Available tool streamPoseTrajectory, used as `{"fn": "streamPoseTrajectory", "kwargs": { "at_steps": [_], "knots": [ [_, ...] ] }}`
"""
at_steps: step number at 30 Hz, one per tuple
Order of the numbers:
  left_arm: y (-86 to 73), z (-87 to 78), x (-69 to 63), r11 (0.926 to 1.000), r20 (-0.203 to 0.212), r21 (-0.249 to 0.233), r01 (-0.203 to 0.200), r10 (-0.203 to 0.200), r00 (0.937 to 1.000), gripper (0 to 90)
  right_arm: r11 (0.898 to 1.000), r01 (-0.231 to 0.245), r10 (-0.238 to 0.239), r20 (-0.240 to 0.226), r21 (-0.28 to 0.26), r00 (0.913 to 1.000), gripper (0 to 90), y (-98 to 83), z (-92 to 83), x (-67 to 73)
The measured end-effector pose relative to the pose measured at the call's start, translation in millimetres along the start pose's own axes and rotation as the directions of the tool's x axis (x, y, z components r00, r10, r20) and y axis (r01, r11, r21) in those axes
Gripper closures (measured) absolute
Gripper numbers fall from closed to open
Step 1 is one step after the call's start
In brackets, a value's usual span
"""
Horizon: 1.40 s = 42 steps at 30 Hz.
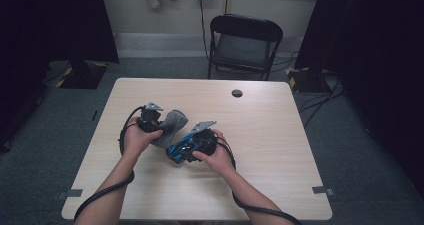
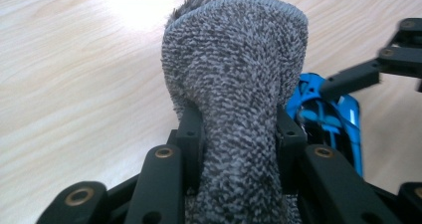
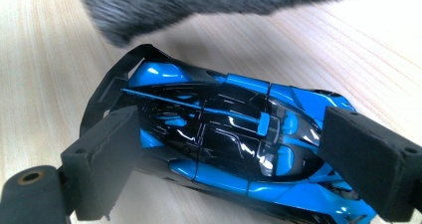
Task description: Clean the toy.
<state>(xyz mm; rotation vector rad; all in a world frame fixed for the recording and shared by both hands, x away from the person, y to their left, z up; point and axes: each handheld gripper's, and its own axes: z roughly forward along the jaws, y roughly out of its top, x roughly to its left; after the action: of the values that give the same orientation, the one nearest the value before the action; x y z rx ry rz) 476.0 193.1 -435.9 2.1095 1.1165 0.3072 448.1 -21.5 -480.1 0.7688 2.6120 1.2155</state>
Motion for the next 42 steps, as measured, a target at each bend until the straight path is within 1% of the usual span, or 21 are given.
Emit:
{"fn": "streamPoseTrajectory", "kwargs": {
  "at_steps": [1, 2, 5, 8, 9, 11, 12, 15, 16, 18, 19, 20, 22, 25, 27, 29, 31, 34, 38, 39, 42],
  "knots": [
    [1.7, 4.5, 1.2, 0.9999, 0.004, 0.013, -0.009, 0.009, 0.9999, 65.8, 1.0, 0.0, 0.0, -0.003, 0.001, 1.0, 9.4, -0.2, -0.2, -0.4],
    [2.7, 9.7, 1.6, 1.0, 0.004, 0.005, -0.005, 0.005, 1.0, 65.8, 1.0, 0.002, -0.002, -0.005, 0.005, 1.0, 8.1, -0.3, -0.5, -0.7],
    [4.5, 24.7, 2.6, 0.9999, 0.012, 0.014, -0.005, 0.005, 0.9999, 65.1, 0.998, 0.043, -0.044, 0.009, 0.048, 0.999, 4.5, -1.9, -0.3, -0.1],
    [3.7, 35.4, 1.6, 0.9999, 0.008, 0.011, -0.006, 0.006, 0.9999, 60.7, 0.999, 0.019, -0.019, 0.012, 0.037, 0.9997, 5.8, -3.6, -1.1, -1.6],
    [3.7, 35.4, 1.6, 0.9999, 0.008, 0.011, -0.006, 0.006, 0.9999, 55.7, 0.999, 0.015, -0.016, 0.01, 0.034, 0.9998, 6.6, -3.6, -1.4, -1.9],
    [2.8, 38.2, 1.3, 0.9999, -0.017, -0.009, 0.004, -0.004, 0.9998, 45.0, 1.0, 0.011, -0.011, 0.005, 0.026, 0.9999, 10.0, -3.0, -2.7, -2.7],
    [2.4, 37.7, 1.4, 0.9999, -0.015, -0.009, 0.008, -0.008, 0.9999, 42.4, 1.0, 0.006, -0.007, 0.001, 0.02, 1.0, 10.8, -2.4, -3.1, -2.7],
    [2.1, 31.5, 3.1, 0.9994, -0.035, -0.032, 0.011, -0.012, 0.9993, 37.0, 1.0, 0.009, -0.009, -0.004, 0.014, 1.0, 10.8, -0.7, -2.5, -0.9],
    [2.0, 28.5, 4.3, 0.9987, -0.037, -0.046, 0.023, -0.025, 0.999, 36.5, 1.0, 0.013, -0.013, -0.003, 0.011, 0.9999, 10.8, -0.1, -2.0, 0.4],
    [2.1, 25.6, 5.5, 0.9986, -0.046, -0.049, 0.022, -0.024, 0.9987, 36.6, 1.0, 0.013, -0.013, -0.004, 0.006, 0.9999, 10.8, 0.7, -1.6, 1.7],
    [1.3, 21.9, 6.4, 0.9994, -0.05, -0.034, 0.003, -0.005, 0.9988, 39.2, 1.0, 0.012, -0.012, -0.004, 0.005, 0.9999, 10.9, 2.6, -0.6, 4.1],
    [0.2, 21.0, 7.6, 0.9996, -0.062, -0.029, 0.003, -0.004, 0.9981, 39.3, 1.0, 0.013, -0.013, 0.003, 0.009, 0.9999, 10.8, 3.5, 0.1, 5.2],
    [-3.6, 19.9, 11.4, 0.9992, -0.065, -0.031, 0.024, -0.026, 0.9975, 39.2, 1.0, 0.001, -0.001, -0.003, -0.002, 1.0, 10.8, 5.0, 1.3, 5.9],
    [-9.9, 23.0, 13.2, 0.9998, -0.039, -0.011, 0.016, -0.016, 0.9991, 41.4, 1.0, 0.003, -0.003, 0.007, -0.012, 1.0, 9.3, 5.9, 4.2, 8.7],
    [-11.5, 24.7, 12.7, 0.9998, -0.033, -0.002, 0.018, -0.018, 0.9993, 46.3, 1.0, 0.031, -0.031, 0.038, 0.006, 0.9988, 7.7, 5.5, 6.7, 10.6],
    [-14.8, 30.3, 12.6, 0.9992, 0.003, 0.007, 0.039, -0.039, 0.9992, 56.0, 0.999, 0.033, -0.033, 0.041, 0.002, 0.9986, 7.6, 5.4, 7.8, 10.5],
    [-17.6, 34.2, 12.6, 0.9979, 0.021, 0.009, 0.064, -0.065, 0.9977, 64.9, 0.999, 0.034, -0.035, 0.046, 0.004, 0.9983, 7.6, 5.6, 8.3, 10.9],
    [-19.7, 37.2, 11.9, 0.9969, 0.037, 0.001, 0.079, -0.079, 0.9962, 70.9, 0.999, 0.037, -0.036, 0.054, -0.001, 0.9979, 7.5, 4.6, 9.3, 10.1],
    [-19.4, 40.3, 10.1, 0.9983, 0.043, -0.012, 0.057, -0.056, 0.9975, 71.8, 1.0, 0.018, -0.018, 0.057, -0.008, 0.9982, 4.3, 2.2, 10.0, 6.5],
    [-18.5, 42.5, 8.4, 0.9995, 0.044, -0.02, 0.023, -0.022, 0.9988, 71.8, 1.0, 0.003, -0.002, 0.057, -0.019, 0.9983, 2.8, 0.1, 10.8, 5.3],
    [-18.0, 44.7, 6.3, 0.9998, 0.038, -0.019, -0.004, 0.004, 0.9993, 72.8, 1.0, 0.003, -0.002, 0.058, -0.02, 0.9983, 2.7, -0.1, 10.9, 5.2]
  ]
}}
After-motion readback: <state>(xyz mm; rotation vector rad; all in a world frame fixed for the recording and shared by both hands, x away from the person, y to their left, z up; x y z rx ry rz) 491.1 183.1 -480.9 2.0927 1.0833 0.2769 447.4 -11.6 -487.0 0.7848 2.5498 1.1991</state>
